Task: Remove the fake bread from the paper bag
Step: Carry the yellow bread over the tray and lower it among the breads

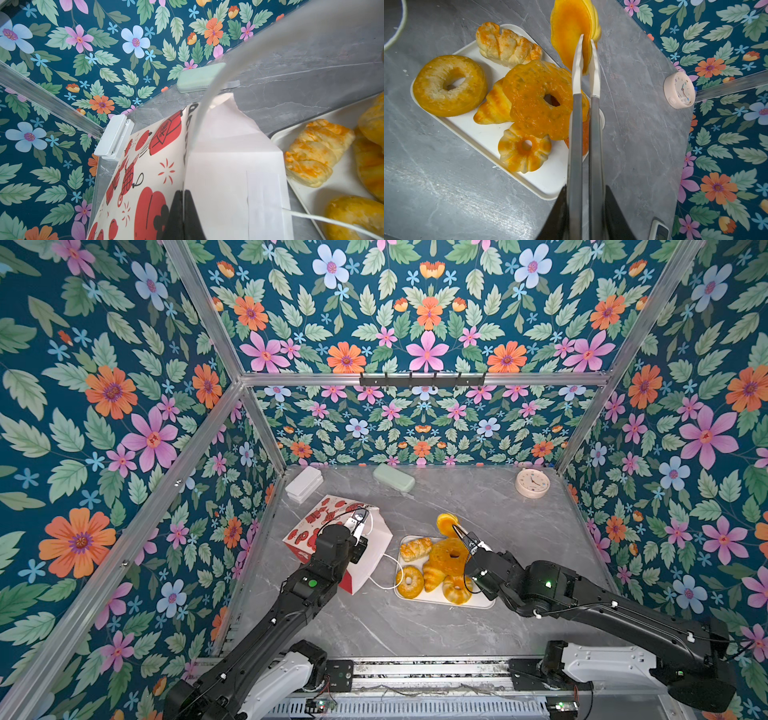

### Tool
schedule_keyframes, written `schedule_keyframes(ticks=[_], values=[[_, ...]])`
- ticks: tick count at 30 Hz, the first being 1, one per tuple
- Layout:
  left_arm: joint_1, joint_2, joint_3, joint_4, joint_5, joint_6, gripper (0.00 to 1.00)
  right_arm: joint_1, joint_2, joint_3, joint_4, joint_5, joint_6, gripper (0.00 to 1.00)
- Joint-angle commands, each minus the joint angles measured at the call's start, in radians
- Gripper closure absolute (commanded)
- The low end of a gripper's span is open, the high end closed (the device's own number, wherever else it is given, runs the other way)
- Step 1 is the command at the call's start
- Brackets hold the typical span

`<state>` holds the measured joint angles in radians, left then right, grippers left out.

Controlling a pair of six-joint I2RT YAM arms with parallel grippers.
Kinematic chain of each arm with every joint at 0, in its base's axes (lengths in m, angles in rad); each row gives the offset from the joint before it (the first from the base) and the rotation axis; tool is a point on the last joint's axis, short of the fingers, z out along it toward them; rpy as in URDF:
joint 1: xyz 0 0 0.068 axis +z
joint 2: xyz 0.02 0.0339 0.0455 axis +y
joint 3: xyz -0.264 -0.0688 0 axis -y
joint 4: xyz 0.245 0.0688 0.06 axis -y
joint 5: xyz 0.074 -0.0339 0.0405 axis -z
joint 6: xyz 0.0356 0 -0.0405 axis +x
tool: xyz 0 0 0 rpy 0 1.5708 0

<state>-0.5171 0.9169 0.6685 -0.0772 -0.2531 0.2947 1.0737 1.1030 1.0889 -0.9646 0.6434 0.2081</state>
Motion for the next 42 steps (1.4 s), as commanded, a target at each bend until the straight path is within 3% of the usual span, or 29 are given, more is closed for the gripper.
schedule_keyframes(ticks=[1, 4, 11, 17, 29, 42], values=[[0.002, -0.003, 0.001, 0.005, -0.011, -0.002, 1.00, 0.032, -0.024, -0.015, 0.045, 0.050, -0.021, 0.92], [0.004, 0.005, 0.007, 0.003, -0.027, -0.007, 1.00, 0.088, -0.033, -0.055, 0.153, 0.078, -0.111, 0.91], [0.014, 0.004, 0.022, -0.019, -0.061, -0.021, 1.00, 0.092, 0.014, -0.161, 0.421, 0.091, -0.323, 0.91], [0.026, -0.009, 0.019, -0.015, -0.094, -0.026, 1.00, 0.094, 0.026, -0.222, 0.569, 0.020, -0.391, 0.91], [0.046, -0.021, 0.015, -0.004, -0.087, -0.032, 1.00, 0.092, 0.097, -0.298, 0.689, 0.016, -0.372, 0.91], [0.048, -0.021, 0.011, -0.001, -0.081, -0.035, 1.00, 0.106, 0.116, -0.316, 0.616, 0.029, -0.308, 0.90]])
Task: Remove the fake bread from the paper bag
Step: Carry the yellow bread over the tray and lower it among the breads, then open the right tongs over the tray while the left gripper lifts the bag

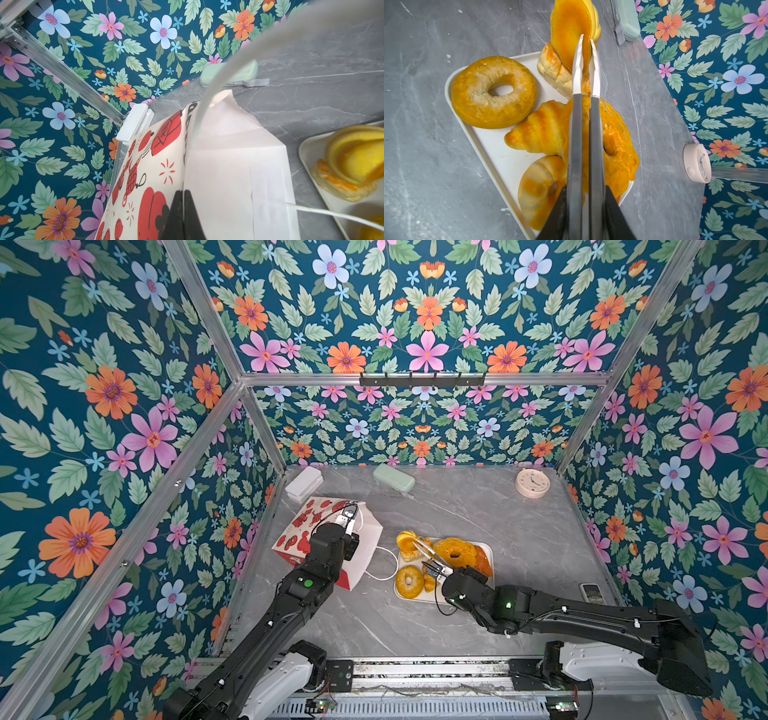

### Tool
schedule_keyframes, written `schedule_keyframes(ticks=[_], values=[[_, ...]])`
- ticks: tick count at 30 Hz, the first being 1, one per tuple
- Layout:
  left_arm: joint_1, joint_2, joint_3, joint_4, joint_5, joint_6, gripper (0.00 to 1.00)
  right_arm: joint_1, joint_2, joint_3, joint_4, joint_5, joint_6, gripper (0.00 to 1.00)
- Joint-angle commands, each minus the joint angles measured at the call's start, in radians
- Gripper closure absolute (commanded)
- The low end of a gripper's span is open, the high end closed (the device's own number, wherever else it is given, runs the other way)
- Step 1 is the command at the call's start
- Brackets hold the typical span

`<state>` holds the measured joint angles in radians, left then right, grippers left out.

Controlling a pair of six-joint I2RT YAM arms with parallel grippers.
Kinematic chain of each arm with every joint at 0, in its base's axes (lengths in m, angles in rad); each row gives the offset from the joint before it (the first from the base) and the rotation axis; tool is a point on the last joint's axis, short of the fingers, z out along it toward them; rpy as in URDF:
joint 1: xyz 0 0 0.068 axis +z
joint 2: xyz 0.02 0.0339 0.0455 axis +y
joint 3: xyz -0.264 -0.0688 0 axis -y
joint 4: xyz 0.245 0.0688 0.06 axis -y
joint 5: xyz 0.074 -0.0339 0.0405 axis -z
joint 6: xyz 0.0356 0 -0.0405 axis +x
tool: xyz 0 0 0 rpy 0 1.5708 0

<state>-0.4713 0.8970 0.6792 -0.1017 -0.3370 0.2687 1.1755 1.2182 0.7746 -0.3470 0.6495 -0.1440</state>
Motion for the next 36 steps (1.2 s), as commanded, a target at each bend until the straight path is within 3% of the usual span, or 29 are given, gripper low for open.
schedule_keyframes(ticks=[1, 10, 19, 26, 36], values=[[0.002, -0.002, 0.000, 0.023, 0.004, -0.008, 1.00, 0.007, 0.004, -0.003, -0.004, 0.023, 0.052, 0.91], [0.002, -0.001, 0.000, 0.023, 0.009, -0.011, 1.00, 0.050, 0.016, -0.006, -0.083, 0.043, 0.137, 0.89], [0.002, -0.002, 0.000, 0.022, 0.009, -0.011, 1.00, 0.087, 0.016, 0.018, -0.192, 0.029, 0.236, 0.74], [0.002, -0.003, -0.001, 0.022, 0.008, -0.011, 1.00, 0.107, 0.018, 0.021, -0.245, 0.011, 0.284, 0.69], [0.003, 0.003, -0.004, 0.023, 0.008, -0.011, 1.00, 0.125, -0.008, 0.022, -0.277, -0.008, 0.336, 0.68]])
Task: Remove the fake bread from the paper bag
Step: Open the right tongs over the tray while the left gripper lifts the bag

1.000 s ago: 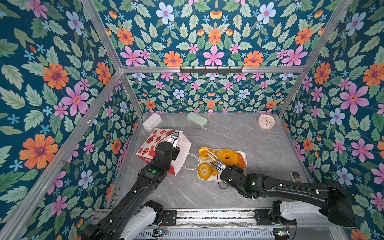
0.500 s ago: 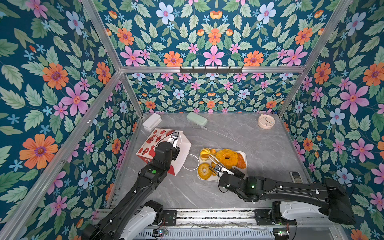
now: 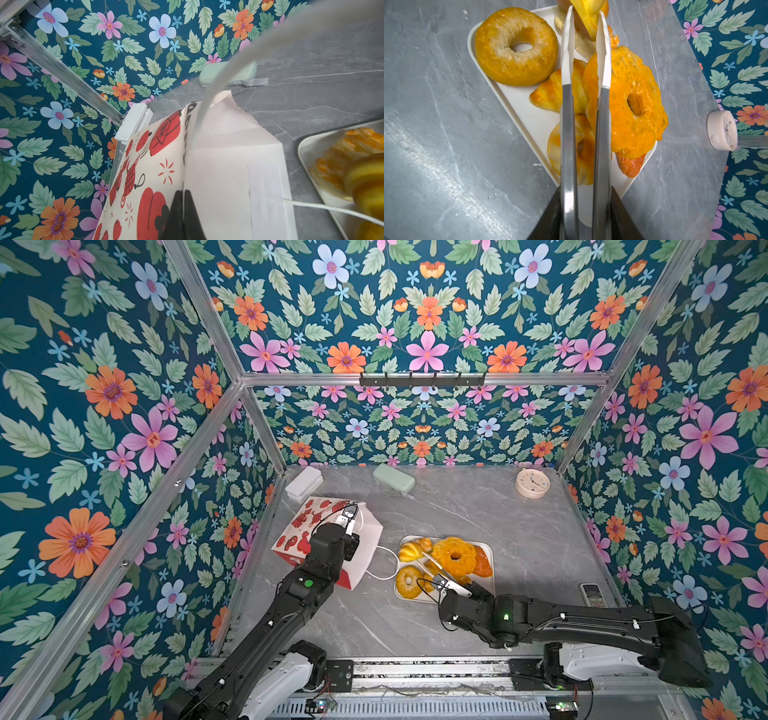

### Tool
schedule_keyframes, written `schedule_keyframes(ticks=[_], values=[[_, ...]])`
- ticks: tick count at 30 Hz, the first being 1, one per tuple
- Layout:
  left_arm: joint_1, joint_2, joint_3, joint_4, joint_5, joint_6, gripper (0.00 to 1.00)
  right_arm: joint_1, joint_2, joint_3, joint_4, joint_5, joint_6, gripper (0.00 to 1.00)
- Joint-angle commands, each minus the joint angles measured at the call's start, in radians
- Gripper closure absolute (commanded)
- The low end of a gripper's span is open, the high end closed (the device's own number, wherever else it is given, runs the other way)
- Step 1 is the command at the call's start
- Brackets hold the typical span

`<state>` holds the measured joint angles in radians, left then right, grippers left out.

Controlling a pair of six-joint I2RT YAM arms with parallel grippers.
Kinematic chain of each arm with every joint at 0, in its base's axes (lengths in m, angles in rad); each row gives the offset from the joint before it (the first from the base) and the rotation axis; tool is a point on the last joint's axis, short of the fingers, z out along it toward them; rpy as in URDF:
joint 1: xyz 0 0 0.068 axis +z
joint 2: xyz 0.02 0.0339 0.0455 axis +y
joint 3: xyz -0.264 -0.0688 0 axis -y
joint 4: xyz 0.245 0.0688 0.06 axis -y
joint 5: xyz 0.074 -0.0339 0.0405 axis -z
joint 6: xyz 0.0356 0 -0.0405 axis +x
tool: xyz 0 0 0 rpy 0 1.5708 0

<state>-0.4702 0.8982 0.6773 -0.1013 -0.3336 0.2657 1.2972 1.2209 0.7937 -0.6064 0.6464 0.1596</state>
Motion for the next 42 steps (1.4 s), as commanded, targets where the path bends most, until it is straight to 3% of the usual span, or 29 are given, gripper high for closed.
schedule_keyframes(ticks=[1, 13, 26, 37, 42], values=[[0.002, 0.003, -0.002, 0.025, 0.005, -0.008, 1.00, 0.005, -0.017, 0.000, -0.016, -0.007, 0.032, 0.67], [0.003, 0.017, 0.005, 0.049, -0.002, -0.016, 1.00, 0.005, -0.052, -0.015, -0.036, -0.007, 0.046, 0.68], [0.004, 0.120, 0.048, 0.029, 0.089, -0.061, 1.00, 0.005, -0.087, -0.027, -0.014, 0.000, 0.046, 0.68], [0.031, -0.090, 0.013, 0.156, -0.146, -0.120, 1.00, 0.005, -0.081, 0.091, 0.051, -0.059, -0.040, 0.68], [0.035, -0.161, -0.002, 0.178, -0.221, -0.113, 1.00, -0.006, -0.023, 0.215, 0.044, -0.197, -0.005, 0.66]])
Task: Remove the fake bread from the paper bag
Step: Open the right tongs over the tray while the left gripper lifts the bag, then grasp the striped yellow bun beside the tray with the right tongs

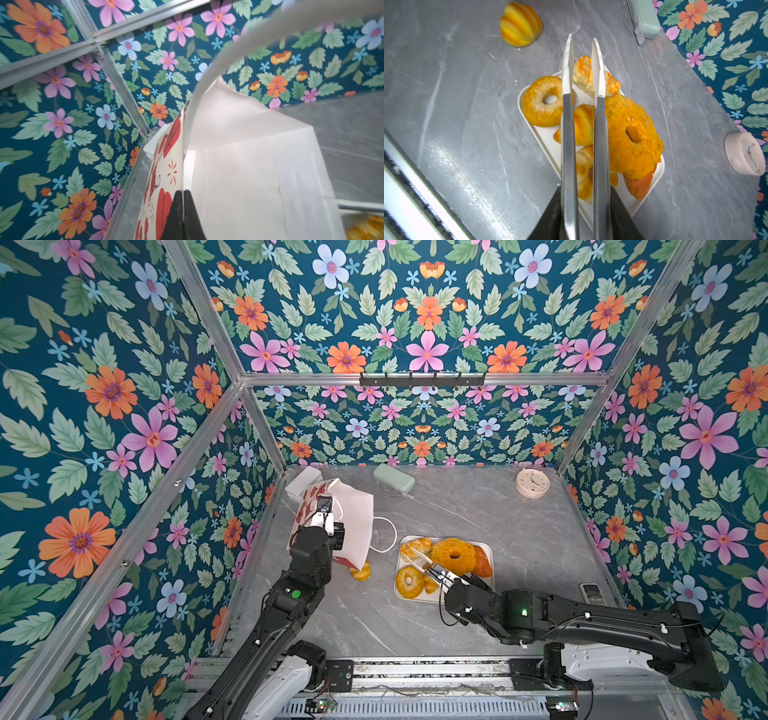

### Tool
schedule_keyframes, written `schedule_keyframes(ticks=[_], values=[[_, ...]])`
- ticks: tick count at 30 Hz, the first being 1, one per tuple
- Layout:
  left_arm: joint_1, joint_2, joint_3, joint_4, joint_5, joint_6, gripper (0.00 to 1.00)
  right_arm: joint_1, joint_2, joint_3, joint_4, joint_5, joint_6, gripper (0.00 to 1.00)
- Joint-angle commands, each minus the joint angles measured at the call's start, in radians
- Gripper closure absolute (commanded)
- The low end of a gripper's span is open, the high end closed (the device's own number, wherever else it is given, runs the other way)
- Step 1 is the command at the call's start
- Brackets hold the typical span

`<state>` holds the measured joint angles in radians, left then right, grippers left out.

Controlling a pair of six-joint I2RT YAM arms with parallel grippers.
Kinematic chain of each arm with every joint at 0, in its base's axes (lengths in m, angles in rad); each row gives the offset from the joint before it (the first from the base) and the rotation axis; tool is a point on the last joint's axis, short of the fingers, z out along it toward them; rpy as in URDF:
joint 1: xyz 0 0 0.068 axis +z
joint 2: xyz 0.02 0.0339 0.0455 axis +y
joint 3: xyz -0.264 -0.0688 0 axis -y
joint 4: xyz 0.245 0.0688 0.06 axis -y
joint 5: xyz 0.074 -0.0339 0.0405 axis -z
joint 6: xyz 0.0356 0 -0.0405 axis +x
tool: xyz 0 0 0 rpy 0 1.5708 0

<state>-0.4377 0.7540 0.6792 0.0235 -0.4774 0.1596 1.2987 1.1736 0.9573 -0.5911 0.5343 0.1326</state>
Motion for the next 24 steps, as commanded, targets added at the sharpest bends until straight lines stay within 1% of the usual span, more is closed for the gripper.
schedule_keyframes(ticks=[1, 3, 6, 8, 13, 18, 24], values=[[0.003, -0.021, -0.006, 0.053, -0.089, 0.002, 1.00, -0.014, 0.049, 0.082, 0.018, -0.110, 0.032, 0.66], [0.003, -0.022, -0.013, 0.054, -0.101, 0.020, 1.00, -0.033, 0.093, 0.126, 0.014, -0.176, 0.050, 0.64], [0.005, -0.016, -0.018, 0.052, -0.109, 0.030, 1.00, -0.086, 0.167, 0.175, 0.026, -0.312, 0.098, 0.61], [0.005, -0.013, -0.018, 0.051, -0.109, 0.032, 1.00, -0.105, 0.215, 0.200, 0.050, -0.361, 0.117, 0.60], [0.006, -0.020, -0.019, 0.046, -0.104, 0.040, 1.00, -0.131, 0.336, 0.265, 0.077, -0.419, 0.132, 0.59], [0.008, -0.037, -0.030, 0.043, -0.104, 0.037, 1.00, -0.161, 0.396, 0.273, 0.136, -0.508, 0.166, 0.58], [0.008, -0.042, -0.038, 0.043, -0.091, 0.034, 1.00, -0.171, 0.456, 0.300, 0.155, -0.517, 0.168, 0.55]])
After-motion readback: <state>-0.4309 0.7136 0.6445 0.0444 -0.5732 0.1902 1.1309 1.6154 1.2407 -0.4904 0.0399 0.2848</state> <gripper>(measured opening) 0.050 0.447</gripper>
